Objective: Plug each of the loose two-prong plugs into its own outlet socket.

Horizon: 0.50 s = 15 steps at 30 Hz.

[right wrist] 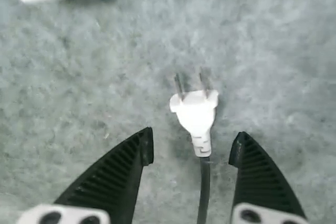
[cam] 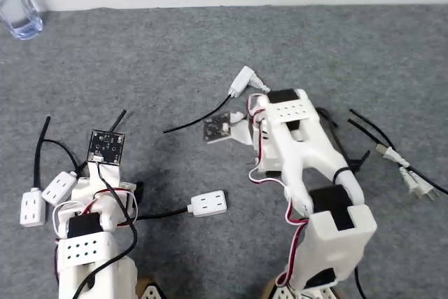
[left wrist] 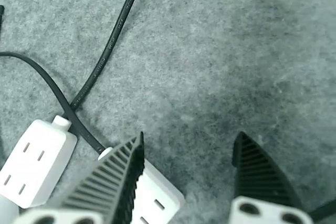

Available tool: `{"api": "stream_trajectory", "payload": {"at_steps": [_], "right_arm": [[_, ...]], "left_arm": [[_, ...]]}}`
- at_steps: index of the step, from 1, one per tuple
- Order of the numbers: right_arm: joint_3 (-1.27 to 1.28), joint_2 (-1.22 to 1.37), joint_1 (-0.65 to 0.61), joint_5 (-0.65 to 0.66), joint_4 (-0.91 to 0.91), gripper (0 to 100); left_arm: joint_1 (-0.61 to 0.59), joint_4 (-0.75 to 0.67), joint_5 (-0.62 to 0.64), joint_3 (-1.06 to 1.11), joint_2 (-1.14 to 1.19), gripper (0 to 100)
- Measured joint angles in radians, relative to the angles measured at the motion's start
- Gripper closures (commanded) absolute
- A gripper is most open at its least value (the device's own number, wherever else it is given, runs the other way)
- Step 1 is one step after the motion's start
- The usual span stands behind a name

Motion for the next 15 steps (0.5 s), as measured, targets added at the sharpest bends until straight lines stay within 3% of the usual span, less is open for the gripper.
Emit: {"api": "stream_trajectory", "payload": {"at_steps": [6, 15], "right_arm": [[0.123, -0.005, 0.037, 0.078, -0.176, 76.2], [0.144, -0.017, 0.031, 0.103, -0.236, 76.4]], "left_arm": [[0.000, 0.000, 0.000, 0.000, 0.000, 75], [0.000, -0.023, 0.000, 0.000, 0.000, 75]]}}
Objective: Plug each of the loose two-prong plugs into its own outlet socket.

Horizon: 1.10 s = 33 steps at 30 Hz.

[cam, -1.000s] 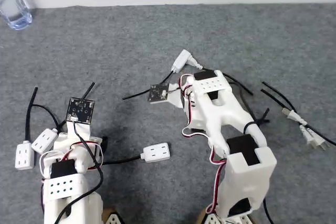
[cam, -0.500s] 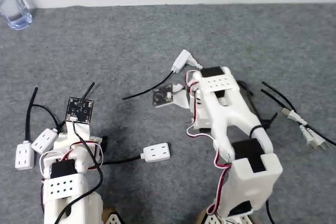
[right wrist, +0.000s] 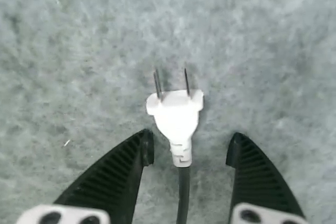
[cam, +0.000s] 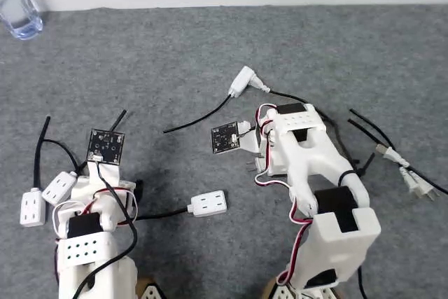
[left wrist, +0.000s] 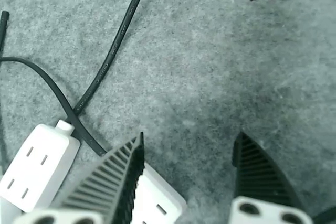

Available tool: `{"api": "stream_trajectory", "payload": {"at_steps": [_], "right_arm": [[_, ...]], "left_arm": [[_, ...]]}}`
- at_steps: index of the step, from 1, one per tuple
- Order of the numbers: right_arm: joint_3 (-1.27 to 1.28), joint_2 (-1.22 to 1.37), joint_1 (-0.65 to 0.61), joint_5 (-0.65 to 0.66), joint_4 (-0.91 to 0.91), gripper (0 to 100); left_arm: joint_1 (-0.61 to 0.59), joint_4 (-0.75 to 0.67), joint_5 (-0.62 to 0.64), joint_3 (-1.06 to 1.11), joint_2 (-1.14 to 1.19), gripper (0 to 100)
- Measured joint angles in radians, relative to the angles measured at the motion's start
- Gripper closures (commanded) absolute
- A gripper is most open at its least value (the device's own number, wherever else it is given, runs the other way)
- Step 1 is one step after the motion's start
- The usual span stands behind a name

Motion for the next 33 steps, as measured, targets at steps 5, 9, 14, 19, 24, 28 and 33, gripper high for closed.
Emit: {"api": "stream_trajectory", "payload": {"at_steps": [5, 9, 14, 19, 24, 28, 33], "right_arm": [[0.003, 0.000, -0.026, 0.000, 0.011, 76.5], [0.003, -0.002, -0.035, 0.000, 0.018, 79.1], [0.003, -0.003, -0.035, 0.000, 0.018, 78.7], [0.015, -0.020, -0.037, -0.002, 0.029, 78.9], [0.037, -0.170, -0.049, -0.097, 0.043, 78.9], [0.092, -0.381, -0.054, -0.172, 0.114, 78.9], [0.207, -0.617, -0.057, -0.376, 0.080, 79.0]], "left_arm": [[0.000, -0.003, 0.000, 0.000, 0.000, 75], [0.000, -0.003, 0.000, 0.000, 0.000, 75], [0.000, -0.003, 0.000, 0.000, 0.000, 75], [0.000, -0.003, 0.000, 0.000, 0.000, 75], [0.000, -0.003, 0.000, 0.000, 0.000, 75], [0.000, -0.003, 0.000, 0.000, 0.000, 75], [0.002, -0.003, 0.000, 0.000, 0.000, 75]]}}
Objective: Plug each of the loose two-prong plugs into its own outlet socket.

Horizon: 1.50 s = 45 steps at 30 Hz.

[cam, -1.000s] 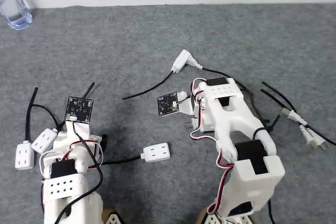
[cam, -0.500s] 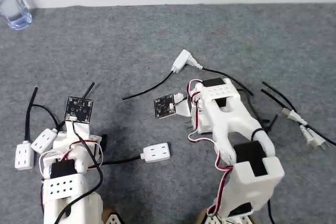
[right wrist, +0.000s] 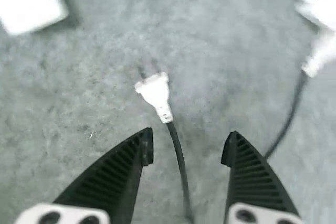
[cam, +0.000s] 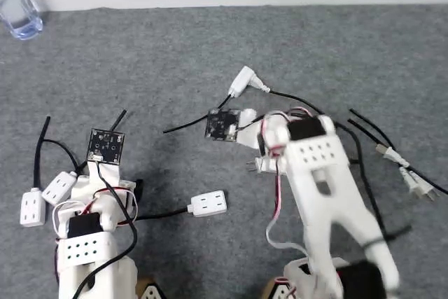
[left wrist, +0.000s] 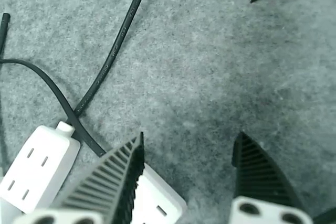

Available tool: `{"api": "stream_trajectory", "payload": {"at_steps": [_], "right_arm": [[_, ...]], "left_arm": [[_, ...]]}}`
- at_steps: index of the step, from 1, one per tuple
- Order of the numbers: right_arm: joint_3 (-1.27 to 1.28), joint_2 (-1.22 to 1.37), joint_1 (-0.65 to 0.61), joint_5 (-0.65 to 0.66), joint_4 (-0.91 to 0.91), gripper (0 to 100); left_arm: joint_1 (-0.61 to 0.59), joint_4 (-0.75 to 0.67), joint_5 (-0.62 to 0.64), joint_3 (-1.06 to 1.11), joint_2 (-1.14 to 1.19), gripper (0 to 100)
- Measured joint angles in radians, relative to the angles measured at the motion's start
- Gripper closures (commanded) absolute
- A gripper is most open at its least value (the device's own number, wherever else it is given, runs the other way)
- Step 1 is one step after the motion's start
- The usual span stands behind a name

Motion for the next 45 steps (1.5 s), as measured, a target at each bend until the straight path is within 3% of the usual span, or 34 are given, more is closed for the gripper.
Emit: {"api": "stream_trajectory", "payload": {"at_steps": [5, 10, 18, 22, 31, 38, 45], "right_arm": [[0.184, -0.161, 0.000, -0.253, -0.035, 79.0], [0.272, -0.272, 0.032, -0.292, -0.091, 79.0], [0.548, -0.454, 0.075, -0.451, -0.373, 79.0], [0.608, -0.463, 0.080, -0.391, -0.439, 79.0], [0.603, -0.347, 0.074, -0.089, -0.456, 79.0], [0.497, -0.187, 0.048, 0.106, -0.450, 79.0], [0.295, 0.087, 0.021, 0.259, -0.333, 79.0]], "left_arm": [[0.000, 0.000, 0.000, 0.000, 0.000, 75], [0.000, 0.000, 0.000, 0.000, 0.000, 75], [0.000, 0.000, 0.000, 0.000, 0.000, 75], [0.000, 0.000, 0.000, 0.000, 0.000, 75], [0.000, 0.000, 0.000, 0.000, 0.000, 75], [0.000, 0.000, 0.000, 0.000, 0.000, 75], [0.000, 0.000, 0.000, 0.000, 0.000, 75]]}}
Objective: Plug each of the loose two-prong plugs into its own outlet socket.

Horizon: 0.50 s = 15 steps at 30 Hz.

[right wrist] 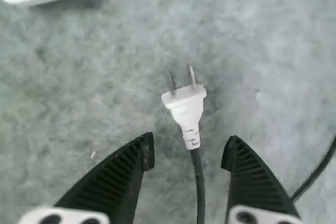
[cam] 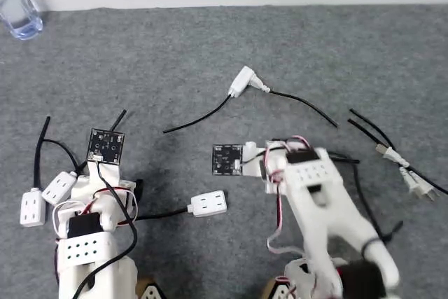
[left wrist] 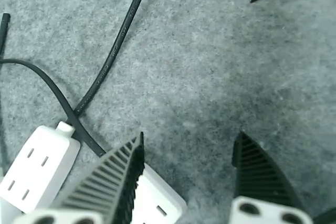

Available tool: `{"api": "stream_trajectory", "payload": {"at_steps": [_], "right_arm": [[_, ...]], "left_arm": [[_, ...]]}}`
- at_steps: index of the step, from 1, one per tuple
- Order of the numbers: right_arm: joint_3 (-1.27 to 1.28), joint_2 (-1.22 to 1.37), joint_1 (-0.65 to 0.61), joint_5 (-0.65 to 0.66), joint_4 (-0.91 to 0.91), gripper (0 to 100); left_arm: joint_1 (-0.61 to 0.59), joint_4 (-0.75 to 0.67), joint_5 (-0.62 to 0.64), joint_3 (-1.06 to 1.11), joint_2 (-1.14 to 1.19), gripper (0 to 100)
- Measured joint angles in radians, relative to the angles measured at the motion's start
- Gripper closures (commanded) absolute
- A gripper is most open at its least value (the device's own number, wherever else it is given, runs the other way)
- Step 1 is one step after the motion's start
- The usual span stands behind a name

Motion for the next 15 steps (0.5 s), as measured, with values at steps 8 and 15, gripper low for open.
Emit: {"api": "stream_trajectory", "payload": {"at_steps": [8, 15], "right_arm": [[-0.292, 0.293, -0.003, 0.103, 0.147, 79.0], [-0.391, 0.384, -0.011, 0.123, 0.235, 79.0]], "left_arm": [[0.000, 0.000, 0.000, 0.000, 0.000, 75], [0.000, 0.000, 0.000, 0.000, 0.000, 75]]}}
